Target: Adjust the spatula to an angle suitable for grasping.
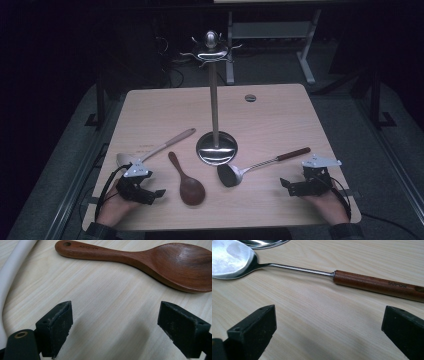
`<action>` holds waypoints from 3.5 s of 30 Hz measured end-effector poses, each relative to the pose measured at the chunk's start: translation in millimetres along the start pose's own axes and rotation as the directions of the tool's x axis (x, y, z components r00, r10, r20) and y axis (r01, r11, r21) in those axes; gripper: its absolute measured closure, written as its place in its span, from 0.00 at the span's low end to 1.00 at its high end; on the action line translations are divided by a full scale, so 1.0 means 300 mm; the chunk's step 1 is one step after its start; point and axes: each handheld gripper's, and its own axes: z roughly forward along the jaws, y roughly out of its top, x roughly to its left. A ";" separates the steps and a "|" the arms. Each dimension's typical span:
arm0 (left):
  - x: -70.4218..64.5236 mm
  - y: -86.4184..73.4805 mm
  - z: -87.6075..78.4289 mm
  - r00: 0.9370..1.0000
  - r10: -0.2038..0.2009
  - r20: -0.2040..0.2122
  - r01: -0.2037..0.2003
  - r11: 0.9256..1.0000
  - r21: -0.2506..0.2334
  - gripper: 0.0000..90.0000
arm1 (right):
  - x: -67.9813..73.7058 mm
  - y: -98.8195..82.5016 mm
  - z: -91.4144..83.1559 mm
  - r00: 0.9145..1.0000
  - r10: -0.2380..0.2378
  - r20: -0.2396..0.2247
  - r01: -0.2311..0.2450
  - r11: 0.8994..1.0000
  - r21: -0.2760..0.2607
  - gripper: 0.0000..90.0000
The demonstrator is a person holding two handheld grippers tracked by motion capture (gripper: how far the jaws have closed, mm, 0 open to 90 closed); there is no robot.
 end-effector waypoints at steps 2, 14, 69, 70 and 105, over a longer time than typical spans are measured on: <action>-0.001 0.000 0.005 1.000 -0.006 0.003 0.006 1.000 0.003 0.14 | -0.001 -0.001 -0.003 1.000 -0.001 0.001 0.001 1.000 -0.004 0.00; 0.003 0.008 -0.001 1.000 -0.016 -0.003 0.016 1.000 -0.027 0.14 | -0.034 0.016 -0.014 1.000 0.026 -0.002 -0.026 1.000 0.006 0.17; -0.019 -0.003 -0.011 1.000 0.003 -0.002 -0.003 0.999 -0.041 0.14 | -0.160 0.206 0.231 0.999 0.030 0.044 -0.032 0.998 0.047 1.00; -0.019 -0.003 -0.011 1.000 0.003 -0.002 -0.003 0.999 -0.040 0.14 | -0.157 0.209 0.236 0.998 0.036 0.042 -0.038 0.998 0.053 1.00; -0.022 0.000 -0.005 1.000 0.009 0.003 -0.009 0.999 -0.039 0.14 | -0.033 0.349 0.421 0.999 0.000 -0.033 -0.001 1.000 -0.023 1.00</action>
